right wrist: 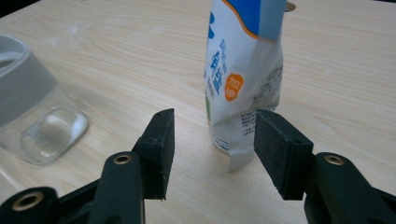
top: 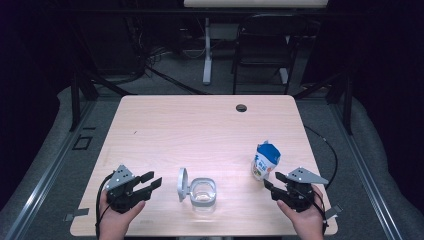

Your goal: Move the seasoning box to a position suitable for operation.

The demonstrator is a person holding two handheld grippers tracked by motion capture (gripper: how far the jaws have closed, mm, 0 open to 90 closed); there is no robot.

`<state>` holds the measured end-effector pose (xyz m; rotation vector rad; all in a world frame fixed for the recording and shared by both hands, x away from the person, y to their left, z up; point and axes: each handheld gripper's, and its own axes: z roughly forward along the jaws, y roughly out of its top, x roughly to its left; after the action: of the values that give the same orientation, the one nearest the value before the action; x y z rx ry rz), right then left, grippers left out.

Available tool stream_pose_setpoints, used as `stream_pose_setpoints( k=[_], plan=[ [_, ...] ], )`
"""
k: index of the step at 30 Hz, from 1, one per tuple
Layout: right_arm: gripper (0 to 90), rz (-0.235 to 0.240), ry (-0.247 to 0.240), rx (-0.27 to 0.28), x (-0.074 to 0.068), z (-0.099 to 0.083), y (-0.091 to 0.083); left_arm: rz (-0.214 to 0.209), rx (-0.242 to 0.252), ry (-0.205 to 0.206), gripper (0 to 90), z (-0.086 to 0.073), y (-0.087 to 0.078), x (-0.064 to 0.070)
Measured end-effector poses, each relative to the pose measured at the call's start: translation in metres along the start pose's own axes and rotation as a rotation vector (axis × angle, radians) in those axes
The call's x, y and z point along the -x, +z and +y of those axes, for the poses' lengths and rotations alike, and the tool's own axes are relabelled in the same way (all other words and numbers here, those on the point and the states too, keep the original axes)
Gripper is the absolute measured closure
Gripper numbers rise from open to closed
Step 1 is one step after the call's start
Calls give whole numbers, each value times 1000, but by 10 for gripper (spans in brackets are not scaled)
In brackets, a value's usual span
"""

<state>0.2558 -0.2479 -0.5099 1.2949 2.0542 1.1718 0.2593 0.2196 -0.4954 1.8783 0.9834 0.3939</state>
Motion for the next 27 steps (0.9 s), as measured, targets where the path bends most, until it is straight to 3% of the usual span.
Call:
stream_pose_setpoints(
  k=[15, 27],
  plan=[
    [446, -53, -19, 7, 1, -1, 17, 22, -1, -10, 597, -5, -8, -3],
    [381, -104, 14, 21, 6, -2, 36, 46, -10, -23, 594, -13, -15, -5]
  ],
)
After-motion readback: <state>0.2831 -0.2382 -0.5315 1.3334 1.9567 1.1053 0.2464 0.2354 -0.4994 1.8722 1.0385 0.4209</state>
